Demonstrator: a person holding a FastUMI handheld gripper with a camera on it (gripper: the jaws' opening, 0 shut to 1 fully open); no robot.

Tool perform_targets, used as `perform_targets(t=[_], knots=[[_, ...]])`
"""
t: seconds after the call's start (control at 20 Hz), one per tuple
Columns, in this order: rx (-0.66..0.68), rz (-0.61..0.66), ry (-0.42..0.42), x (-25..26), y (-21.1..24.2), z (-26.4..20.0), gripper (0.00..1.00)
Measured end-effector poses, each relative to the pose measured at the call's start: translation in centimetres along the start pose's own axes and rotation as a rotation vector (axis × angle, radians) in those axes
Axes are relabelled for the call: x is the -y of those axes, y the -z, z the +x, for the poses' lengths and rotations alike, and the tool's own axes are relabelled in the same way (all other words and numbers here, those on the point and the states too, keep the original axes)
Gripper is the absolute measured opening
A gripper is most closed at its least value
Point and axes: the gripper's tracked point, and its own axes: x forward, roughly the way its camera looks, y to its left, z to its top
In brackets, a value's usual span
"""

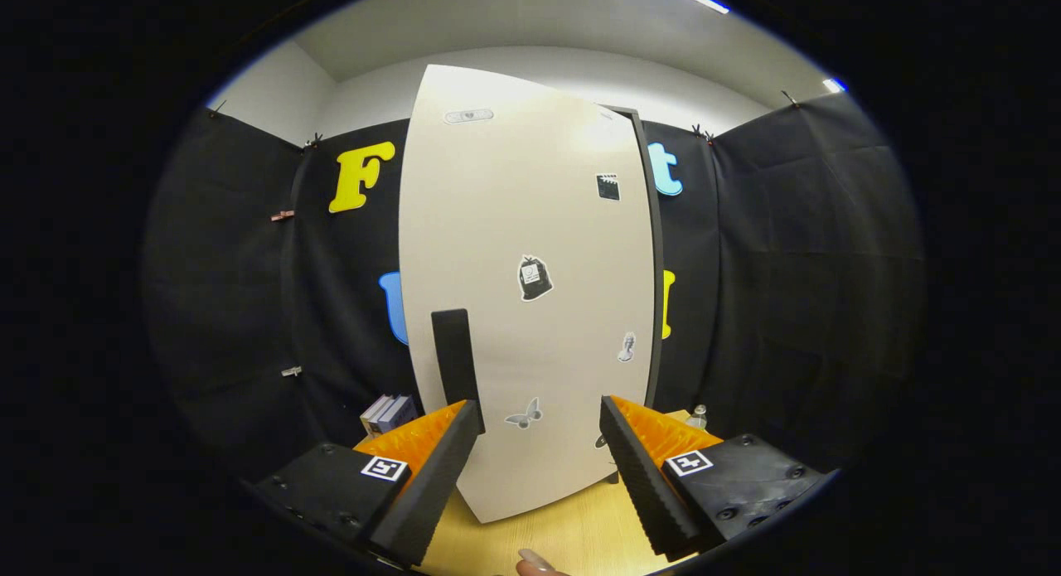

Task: Open the shoe cabinet door, grab the shoes and put them into the shoe cabinet, then close the shoe cabinet door.

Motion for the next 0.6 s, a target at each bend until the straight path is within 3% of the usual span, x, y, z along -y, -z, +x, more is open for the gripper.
perform_targets(t=[0.6], knots=[[0.009, -0.011, -0.026, -2.1, 0.3, 0.2, 0.97]])
